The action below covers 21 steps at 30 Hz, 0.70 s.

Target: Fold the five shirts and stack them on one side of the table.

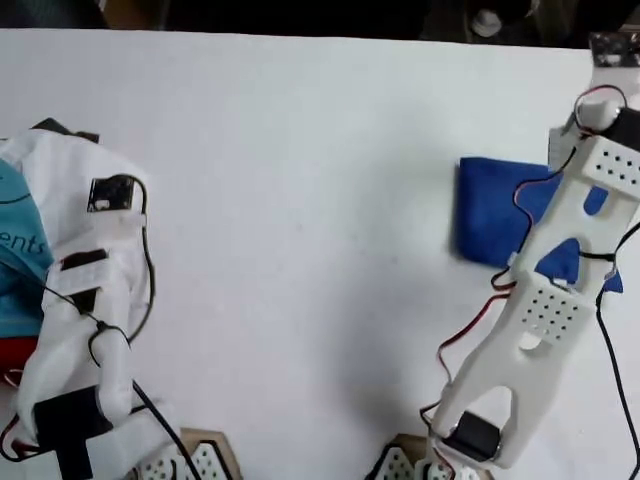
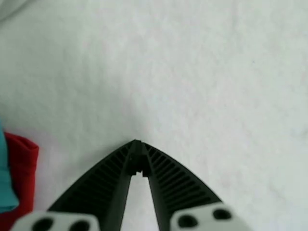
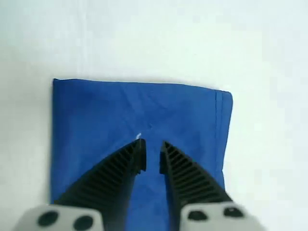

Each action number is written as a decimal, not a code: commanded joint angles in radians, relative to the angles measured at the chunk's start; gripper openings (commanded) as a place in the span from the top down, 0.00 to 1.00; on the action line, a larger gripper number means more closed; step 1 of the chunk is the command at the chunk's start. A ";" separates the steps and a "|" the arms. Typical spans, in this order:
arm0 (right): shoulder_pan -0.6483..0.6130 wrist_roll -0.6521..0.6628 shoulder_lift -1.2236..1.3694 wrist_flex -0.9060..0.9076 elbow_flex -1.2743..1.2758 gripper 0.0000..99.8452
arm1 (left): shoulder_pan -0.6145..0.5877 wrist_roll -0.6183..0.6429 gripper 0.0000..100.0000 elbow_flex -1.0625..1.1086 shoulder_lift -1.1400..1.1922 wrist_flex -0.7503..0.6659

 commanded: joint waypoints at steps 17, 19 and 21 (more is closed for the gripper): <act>-0.424 0.137 -1.175 -0.173 1.772 0.67 | -0.199 -0.293 0.78 -0.714 -0.043 0.605; -0.412 0.157 -1.208 -0.239 1.873 0.67 | -0.284 -0.331 0.73 -0.771 -0.041 0.611; -0.403 0.175 -1.214 -0.292 1.958 0.67 | -0.374 -0.362 0.74 -0.794 -0.040 0.572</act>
